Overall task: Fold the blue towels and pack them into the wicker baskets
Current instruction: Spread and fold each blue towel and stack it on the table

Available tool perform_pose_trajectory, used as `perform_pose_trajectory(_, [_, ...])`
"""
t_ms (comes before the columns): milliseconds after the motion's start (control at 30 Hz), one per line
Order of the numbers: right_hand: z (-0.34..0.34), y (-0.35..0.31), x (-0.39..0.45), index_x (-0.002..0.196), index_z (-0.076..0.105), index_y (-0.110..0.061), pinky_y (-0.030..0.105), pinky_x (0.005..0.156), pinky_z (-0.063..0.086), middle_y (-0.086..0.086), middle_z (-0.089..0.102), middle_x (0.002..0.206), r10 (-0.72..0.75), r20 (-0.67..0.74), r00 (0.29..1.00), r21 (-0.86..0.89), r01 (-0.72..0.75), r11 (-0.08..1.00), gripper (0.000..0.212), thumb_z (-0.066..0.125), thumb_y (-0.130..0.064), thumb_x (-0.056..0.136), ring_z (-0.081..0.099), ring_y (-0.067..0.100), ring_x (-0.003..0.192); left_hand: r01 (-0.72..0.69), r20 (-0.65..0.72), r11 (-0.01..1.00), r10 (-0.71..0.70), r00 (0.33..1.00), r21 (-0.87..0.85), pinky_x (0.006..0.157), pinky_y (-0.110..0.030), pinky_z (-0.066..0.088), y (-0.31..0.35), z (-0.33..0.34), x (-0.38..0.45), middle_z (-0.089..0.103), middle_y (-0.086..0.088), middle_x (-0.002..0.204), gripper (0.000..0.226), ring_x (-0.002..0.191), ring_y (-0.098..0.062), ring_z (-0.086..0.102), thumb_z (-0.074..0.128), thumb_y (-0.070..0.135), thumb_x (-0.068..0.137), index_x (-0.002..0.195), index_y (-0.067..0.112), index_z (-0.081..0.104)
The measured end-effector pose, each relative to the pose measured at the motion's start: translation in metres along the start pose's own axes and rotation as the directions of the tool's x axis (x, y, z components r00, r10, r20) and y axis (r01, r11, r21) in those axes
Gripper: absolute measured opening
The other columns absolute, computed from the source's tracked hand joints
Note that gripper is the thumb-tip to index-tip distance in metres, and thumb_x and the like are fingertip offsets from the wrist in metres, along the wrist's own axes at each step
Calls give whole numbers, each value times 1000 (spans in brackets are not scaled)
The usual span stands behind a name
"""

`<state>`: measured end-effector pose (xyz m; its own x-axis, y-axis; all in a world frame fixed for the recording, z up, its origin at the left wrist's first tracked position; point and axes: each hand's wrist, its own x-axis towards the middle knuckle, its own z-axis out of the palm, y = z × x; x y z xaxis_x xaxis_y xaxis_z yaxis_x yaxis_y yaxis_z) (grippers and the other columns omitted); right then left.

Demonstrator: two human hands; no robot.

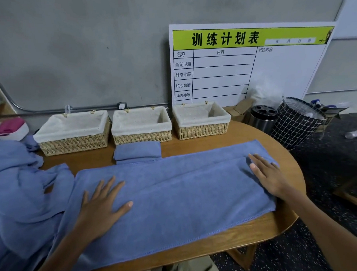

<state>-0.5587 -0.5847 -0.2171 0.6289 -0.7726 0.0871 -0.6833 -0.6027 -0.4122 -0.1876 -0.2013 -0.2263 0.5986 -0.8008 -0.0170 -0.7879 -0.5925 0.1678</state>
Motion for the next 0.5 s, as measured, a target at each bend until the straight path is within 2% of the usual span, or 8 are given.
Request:
perform_pose_trajectory(133, [1, 1, 0, 155, 26, -32, 43, 120, 9, -3, 19, 165, 18, 13, 1000, -53, -17, 998, 96, 0, -79, 76, 12, 14, 152, -3, -16, 1000, 3, 1000, -8, 121, -59, 1, 0, 1, 0, -6, 17, 166, 114, 154, -15, -8, -11, 102, 54, 154, 50, 10])
perform_pose_trajectory(267, [4, 5, 0, 155, 25, -37, 43, 121, 7, -7, 16, 165, 10, 17, 1000, -99, -9, 995, 108, -10, -92, 68, 11, 12, 152, 13, -28, 1000, -12, 1000, 15, 120, -59, 3, 0, 2, -1, -5, 15, 167, 115, 155, -19, -6, -11, 102, 54, 154, 50, 9])
perform_pose_trajectory(500, [-2, -1, -6, 155, 20, -41, 43, 123, 6, -8, 13, 166, 19, 66, 998, -170, -7, 985, 90, 8, -86, 78, 9, 14, 153, 31, -3, 997, -31, 1000, 66, 119, -60, 6, 3, -1, -1, -8, 11, 167, 121, 155, -24, -5, -13, 103, 50, 156, 47, 4])
